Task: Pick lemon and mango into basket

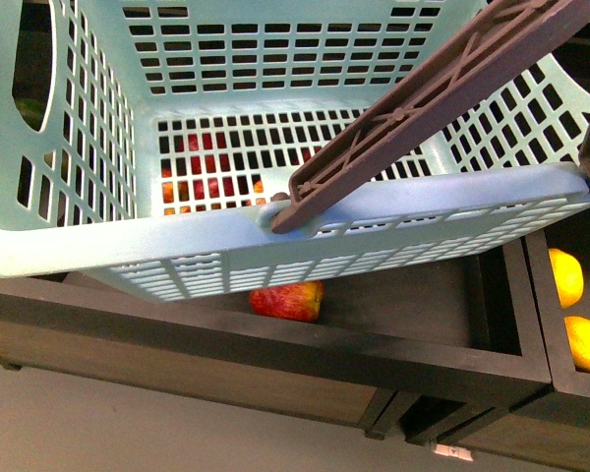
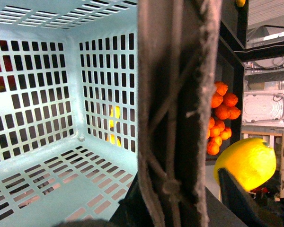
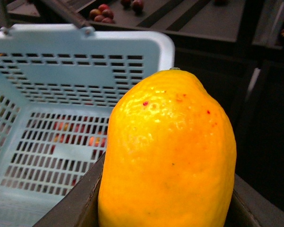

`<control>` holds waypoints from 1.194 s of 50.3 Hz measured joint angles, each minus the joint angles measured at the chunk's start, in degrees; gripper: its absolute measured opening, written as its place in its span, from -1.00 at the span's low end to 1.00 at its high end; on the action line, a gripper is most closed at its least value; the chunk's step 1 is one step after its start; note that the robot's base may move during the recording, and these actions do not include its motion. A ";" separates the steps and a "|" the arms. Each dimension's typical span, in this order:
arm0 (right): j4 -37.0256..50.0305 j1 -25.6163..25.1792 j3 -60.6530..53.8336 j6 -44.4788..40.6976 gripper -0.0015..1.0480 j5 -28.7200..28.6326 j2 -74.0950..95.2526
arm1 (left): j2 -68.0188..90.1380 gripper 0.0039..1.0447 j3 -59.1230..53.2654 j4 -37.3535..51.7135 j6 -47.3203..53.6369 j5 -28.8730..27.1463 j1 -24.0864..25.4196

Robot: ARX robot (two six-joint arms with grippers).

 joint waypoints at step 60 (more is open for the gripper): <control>21.68 7.26 -15.30 7.39 0.43 30.91 -10.88 | 0.02 -0.91 0.00 0.00 0.20 -0.02 0.04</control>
